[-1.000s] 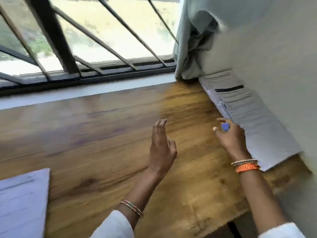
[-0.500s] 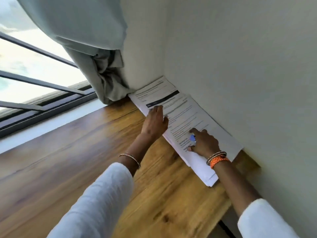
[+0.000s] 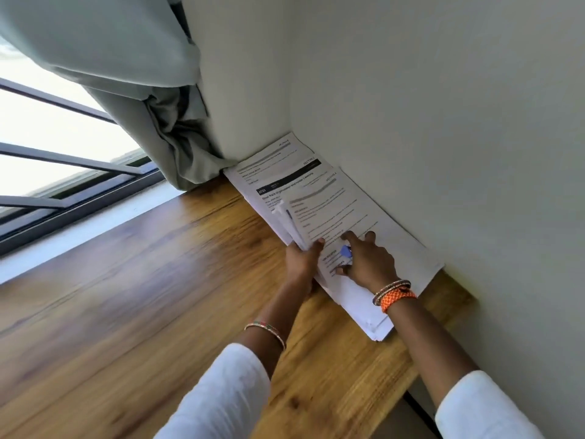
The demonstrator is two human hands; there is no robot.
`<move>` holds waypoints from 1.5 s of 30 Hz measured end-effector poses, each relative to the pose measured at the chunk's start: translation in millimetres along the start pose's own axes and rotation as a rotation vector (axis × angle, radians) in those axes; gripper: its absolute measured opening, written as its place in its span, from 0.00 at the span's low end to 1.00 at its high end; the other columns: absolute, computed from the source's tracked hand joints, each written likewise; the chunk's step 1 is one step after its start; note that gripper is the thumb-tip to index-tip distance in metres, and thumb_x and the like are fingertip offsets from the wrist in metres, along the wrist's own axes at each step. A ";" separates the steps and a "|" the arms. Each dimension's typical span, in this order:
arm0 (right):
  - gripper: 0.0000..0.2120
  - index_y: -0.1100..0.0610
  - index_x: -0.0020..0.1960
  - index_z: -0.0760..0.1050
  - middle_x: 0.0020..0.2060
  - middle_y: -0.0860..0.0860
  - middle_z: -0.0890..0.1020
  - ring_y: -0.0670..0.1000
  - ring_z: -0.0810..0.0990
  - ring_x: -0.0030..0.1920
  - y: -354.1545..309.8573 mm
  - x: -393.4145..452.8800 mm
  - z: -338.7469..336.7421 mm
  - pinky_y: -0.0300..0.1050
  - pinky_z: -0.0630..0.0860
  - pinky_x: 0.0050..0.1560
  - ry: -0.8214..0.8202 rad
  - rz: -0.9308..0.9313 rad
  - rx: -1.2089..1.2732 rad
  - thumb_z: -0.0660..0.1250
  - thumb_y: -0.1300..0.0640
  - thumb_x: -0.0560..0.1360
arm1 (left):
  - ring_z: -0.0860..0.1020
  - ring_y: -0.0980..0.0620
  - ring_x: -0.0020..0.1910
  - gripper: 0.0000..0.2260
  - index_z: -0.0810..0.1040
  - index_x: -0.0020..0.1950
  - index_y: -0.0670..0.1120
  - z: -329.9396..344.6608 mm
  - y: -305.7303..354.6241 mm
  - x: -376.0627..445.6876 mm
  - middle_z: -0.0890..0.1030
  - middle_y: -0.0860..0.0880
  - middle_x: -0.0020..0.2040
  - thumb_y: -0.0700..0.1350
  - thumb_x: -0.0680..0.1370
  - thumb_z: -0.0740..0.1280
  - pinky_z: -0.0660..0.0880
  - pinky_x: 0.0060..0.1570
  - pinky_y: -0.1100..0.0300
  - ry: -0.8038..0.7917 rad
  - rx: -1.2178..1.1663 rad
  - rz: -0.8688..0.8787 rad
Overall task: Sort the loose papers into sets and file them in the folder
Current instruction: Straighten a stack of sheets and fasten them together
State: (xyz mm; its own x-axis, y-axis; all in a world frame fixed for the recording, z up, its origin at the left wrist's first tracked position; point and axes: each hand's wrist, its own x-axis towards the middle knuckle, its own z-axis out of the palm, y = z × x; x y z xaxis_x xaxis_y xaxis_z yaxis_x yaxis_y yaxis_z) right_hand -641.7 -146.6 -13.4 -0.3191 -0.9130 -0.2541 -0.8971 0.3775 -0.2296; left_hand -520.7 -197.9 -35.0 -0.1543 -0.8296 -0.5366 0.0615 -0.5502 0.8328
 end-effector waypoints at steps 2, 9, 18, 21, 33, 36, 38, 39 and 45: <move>0.32 0.52 0.71 0.65 0.63 0.60 0.71 0.61 0.79 0.55 -0.1 -7.1 -4.1 0.51 0.77 0.52 -0.002 -0.011 0.009 0.72 0.47 0.72 | 0.79 0.42 0.56 0.13 0.74 0.61 0.42 9.6 -7.4 -11.6 0.79 0.43 0.59 0.42 0.77 0.67 0.78 0.54 0.46 0.093 0.039 0.012; 0.40 0.50 0.76 0.54 0.69 0.58 0.67 0.58 0.75 0.59 -22.9 -54.4 -72.1 0.50 0.72 0.55 0.431 0.014 0.487 0.73 0.51 0.72 | 0.81 0.45 0.52 0.11 0.75 0.56 0.42 -88.3 59.1 -74.3 0.82 0.46 0.51 0.37 0.74 0.69 0.80 0.50 0.48 -0.155 -0.168 0.269; 0.06 0.60 0.42 0.74 0.19 0.45 0.71 0.42 0.65 0.18 -219.0 -121.5 -32.4 0.37 0.63 0.21 0.041 -0.465 1.224 0.70 0.66 0.73 | 0.80 0.43 0.55 0.18 0.77 0.59 0.46 -313.4 118.9 -217.3 0.82 0.45 0.55 0.42 0.69 0.71 0.78 0.52 0.48 0.111 0.059 0.762; 0.09 0.61 0.37 0.72 0.16 0.45 0.70 0.43 0.63 0.17 -273.1 -156.0 2.5 0.36 0.61 0.19 -0.095 -0.475 1.257 0.69 0.68 0.74 | 0.80 0.44 0.54 0.19 0.79 0.56 0.49 -363.6 98.6 -255.7 0.82 0.45 0.54 0.41 0.66 0.71 0.79 0.49 0.50 0.237 0.067 0.785; 0.08 0.53 0.42 0.76 0.34 0.48 0.81 0.38 0.73 0.23 -327.5 -196.3 47.2 0.32 0.66 0.22 -0.142 -0.547 1.038 0.70 0.64 0.74 | 0.81 0.52 0.47 0.15 0.80 0.51 0.47 -435.5 27.2 -284.8 0.84 0.50 0.46 0.54 0.69 0.70 0.80 0.43 0.59 0.400 -0.029 0.767; 0.08 0.52 0.37 0.77 0.31 0.45 0.82 0.42 0.79 0.31 -333.4 -199.0 63.4 0.43 0.75 0.31 -0.049 -0.549 0.882 0.72 0.52 0.73 | 0.81 0.59 0.43 0.03 0.80 0.48 0.49 -434.9 25.6 -279.9 0.84 0.55 0.42 0.46 0.77 0.69 0.78 0.43 0.59 0.421 0.011 0.740; 0.18 0.56 0.36 0.78 0.31 0.51 0.83 0.48 0.80 0.35 -331.9 -197.8 78.1 0.48 0.74 0.35 -0.018 -0.526 0.826 0.70 0.41 0.70 | 0.80 0.62 0.40 0.05 0.80 0.47 0.49 -434.8 15.0 -271.3 0.84 0.58 0.39 0.42 0.78 0.65 0.77 0.39 0.64 0.420 0.032 0.692; 0.17 0.56 0.34 0.78 0.31 0.53 0.83 0.50 0.80 0.35 -332.5 -196.1 81.7 0.48 0.73 0.34 -0.004 -0.513 0.825 0.70 0.42 0.71 | 0.80 0.63 0.39 0.06 0.79 0.47 0.48 -434.1 13.5 -269.7 0.84 0.58 0.38 0.41 0.78 0.64 0.76 0.38 0.65 0.432 0.029 0.680; 0.11 0.50 0.34 0.74 0.36 0.56 0.81 0.57 0.79 0.40 -334.4 -194.3 69.0 0.49 0.73 0.38 0.001 -0.418 0.616 0.70 0.59 0.73 | 0.83 0.54 0.39 0.09 0.79 0.49 0.42 -446.6 30.6 -277.3 0.85 0.51 0.39 0.43 0.80 0.61 0.78 0.37 0.63 0.445 -0.039 0.689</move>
State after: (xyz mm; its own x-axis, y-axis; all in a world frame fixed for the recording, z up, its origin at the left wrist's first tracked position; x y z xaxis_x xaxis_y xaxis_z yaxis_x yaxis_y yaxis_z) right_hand -258.6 -84.7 47.9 0.0106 -0.9995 -0.0288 -0.6101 0.0164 -0.7922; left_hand -35.7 -27.4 78.6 0.3358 -0.9383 0.0827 0.0346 0.1000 0.9944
